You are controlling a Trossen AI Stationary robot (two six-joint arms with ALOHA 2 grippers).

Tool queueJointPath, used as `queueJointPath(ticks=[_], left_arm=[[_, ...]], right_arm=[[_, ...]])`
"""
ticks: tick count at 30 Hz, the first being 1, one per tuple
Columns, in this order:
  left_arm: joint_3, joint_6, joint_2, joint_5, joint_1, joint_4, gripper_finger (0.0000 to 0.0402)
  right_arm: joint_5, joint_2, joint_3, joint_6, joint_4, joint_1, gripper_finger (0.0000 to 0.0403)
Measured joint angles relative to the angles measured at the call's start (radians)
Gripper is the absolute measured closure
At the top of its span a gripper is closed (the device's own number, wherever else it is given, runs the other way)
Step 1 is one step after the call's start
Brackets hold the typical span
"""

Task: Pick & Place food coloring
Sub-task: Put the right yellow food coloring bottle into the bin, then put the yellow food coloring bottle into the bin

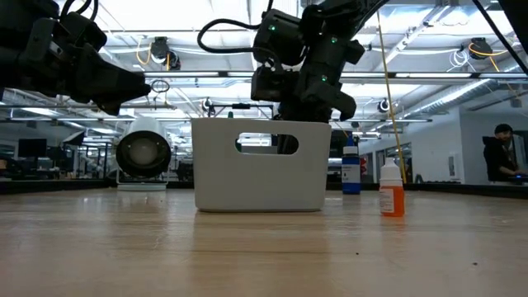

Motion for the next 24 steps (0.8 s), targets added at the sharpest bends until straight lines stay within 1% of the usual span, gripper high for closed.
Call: queueJointPath(ticks=[7,9,12,15,19,24], left_arm=[[0.0,0.0,0.0,0.0,0.0,0.0,0.0284],[0.0,0.0,0.0,0.0,0.0,0.0,0.0284],[0.0,0.0,0.0,0.0,0.0,0.0,0.0284],[0.0,0.0,0.0,0.0,0.0,0.0,0.0284],[0.0,0.0,0.0,0.0,0.0,0.0,0.0284],[0.0,0.0,0.0,0.0,0.0,0.0,0.0284]], right_arm=[[0.002,0.0,0.0,0.0,0.003,0.0,0.0363],[0.004,0.0,-0.001,0.006,0.003,0.002,0.0338],[0.004,0.0,-0.002,0.021,0.0,0.002,0.0289],[0.004,0.003,-0.004,0.043,-0.005,0.002,0.0257],[0.011,-0.017,-0.005,0.045,0.005,0.01,0.0238],[0.068,-0.086,-0.005,0.028,0.026,0.039,0.0241]])
